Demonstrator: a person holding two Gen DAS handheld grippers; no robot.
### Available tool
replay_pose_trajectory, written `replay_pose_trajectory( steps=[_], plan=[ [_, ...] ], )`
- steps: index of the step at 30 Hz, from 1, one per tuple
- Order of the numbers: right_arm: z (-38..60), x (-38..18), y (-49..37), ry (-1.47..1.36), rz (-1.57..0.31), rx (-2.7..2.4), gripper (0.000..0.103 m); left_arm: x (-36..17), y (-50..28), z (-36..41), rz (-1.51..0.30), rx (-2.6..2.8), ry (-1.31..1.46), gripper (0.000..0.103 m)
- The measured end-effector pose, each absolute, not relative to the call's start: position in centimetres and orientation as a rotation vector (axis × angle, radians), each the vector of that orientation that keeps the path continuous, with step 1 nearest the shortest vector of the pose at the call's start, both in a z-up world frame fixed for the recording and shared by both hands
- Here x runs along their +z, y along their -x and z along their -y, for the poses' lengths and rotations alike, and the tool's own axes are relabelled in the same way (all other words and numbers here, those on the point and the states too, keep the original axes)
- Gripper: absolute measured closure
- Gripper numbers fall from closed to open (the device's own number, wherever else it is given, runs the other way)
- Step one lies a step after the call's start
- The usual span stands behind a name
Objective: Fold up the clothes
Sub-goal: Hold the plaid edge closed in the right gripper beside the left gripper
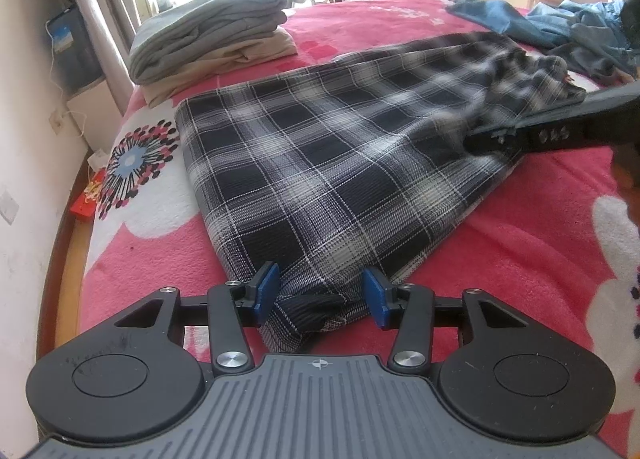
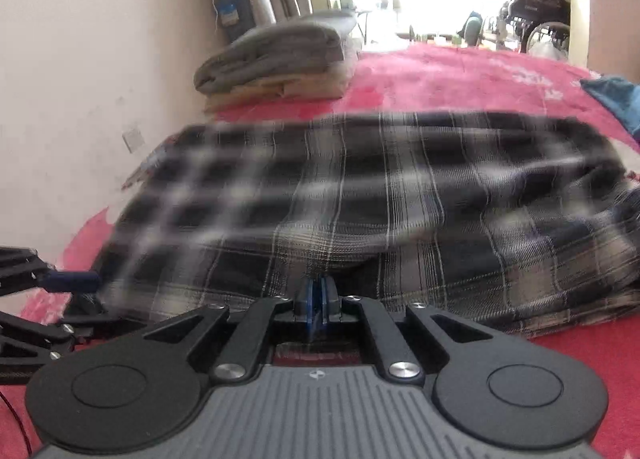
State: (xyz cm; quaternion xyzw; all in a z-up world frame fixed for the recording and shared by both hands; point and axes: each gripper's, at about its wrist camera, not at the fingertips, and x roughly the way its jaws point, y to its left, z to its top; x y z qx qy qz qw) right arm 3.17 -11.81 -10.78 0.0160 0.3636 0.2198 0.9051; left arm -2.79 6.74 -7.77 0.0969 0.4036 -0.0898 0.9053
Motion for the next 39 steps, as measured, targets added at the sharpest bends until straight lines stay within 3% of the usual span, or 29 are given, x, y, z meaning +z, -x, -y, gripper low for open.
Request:
replay_pose_trajectory(
  steps=[6, 16, 39],
  plan=[
    [10.8, -8.4, -1.4, -0.048, -0.629, 0.597, 0.095, -7.8, 2.8, -6.8, -0.832, -0.186, -0.198, 0.056],
    [8.9, -11.9, -1.9, 0.052, -0.778, 0.613, 0.095, -7.6, 3.1, -6.8, -0.835, -0.191, -0.215, 0.056],
    [9.0, -12.2, -1.6, 0.035, -0.780, 0.610, 0.095, -7.6, 3.7, -7.1, -0.837, -0.194, -0.238, 0.056]
  ],
)
